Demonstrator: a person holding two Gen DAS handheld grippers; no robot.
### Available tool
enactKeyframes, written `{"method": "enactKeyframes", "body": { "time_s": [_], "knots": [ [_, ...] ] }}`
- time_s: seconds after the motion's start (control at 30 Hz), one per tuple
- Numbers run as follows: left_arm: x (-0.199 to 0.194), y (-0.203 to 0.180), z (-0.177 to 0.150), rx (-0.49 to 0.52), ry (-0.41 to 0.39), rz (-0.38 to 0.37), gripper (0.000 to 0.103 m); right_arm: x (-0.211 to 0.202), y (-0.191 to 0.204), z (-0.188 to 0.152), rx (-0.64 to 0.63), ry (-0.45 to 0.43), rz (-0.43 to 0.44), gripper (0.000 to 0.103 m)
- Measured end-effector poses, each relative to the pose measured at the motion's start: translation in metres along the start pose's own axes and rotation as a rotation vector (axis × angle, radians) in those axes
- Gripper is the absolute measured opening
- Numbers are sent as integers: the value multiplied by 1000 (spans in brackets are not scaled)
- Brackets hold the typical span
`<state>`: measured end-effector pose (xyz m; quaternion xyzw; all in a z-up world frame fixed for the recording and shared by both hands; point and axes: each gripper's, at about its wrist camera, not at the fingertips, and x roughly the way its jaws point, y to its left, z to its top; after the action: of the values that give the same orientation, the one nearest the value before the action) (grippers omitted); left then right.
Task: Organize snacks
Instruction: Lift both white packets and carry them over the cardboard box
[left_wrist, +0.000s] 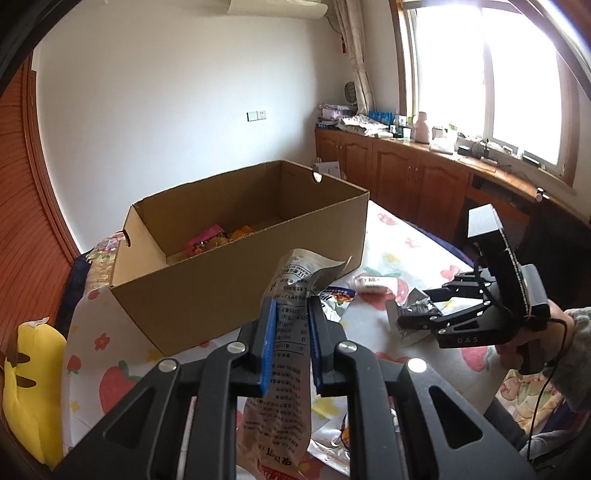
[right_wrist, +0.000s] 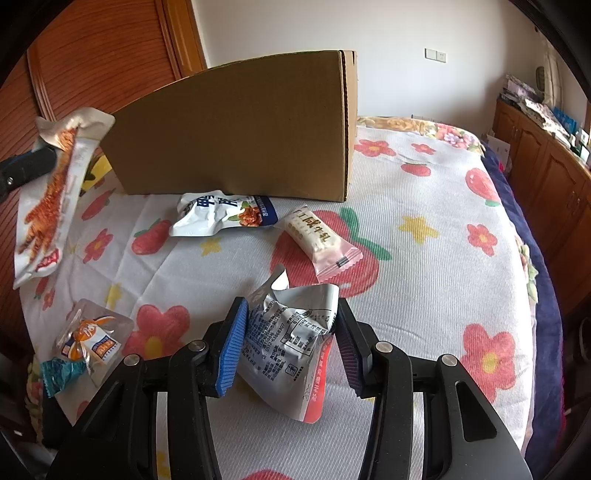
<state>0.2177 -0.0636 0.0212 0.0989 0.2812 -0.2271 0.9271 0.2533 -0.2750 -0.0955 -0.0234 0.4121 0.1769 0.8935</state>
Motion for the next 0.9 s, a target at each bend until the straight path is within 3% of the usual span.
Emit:
{"method": "enactKeyframes", "body": {
  "time_s": [0.27, 0.9],
  "knots": [
    [-8, 1, -2, -3, -20, 0, 14, -13, 4, 1, 7, -20, 11, 46],
    [-42, 28, 20, -91, -149, 62, 14, -83, 40, 39, -70, -180, 65, 46]
  ]
}}
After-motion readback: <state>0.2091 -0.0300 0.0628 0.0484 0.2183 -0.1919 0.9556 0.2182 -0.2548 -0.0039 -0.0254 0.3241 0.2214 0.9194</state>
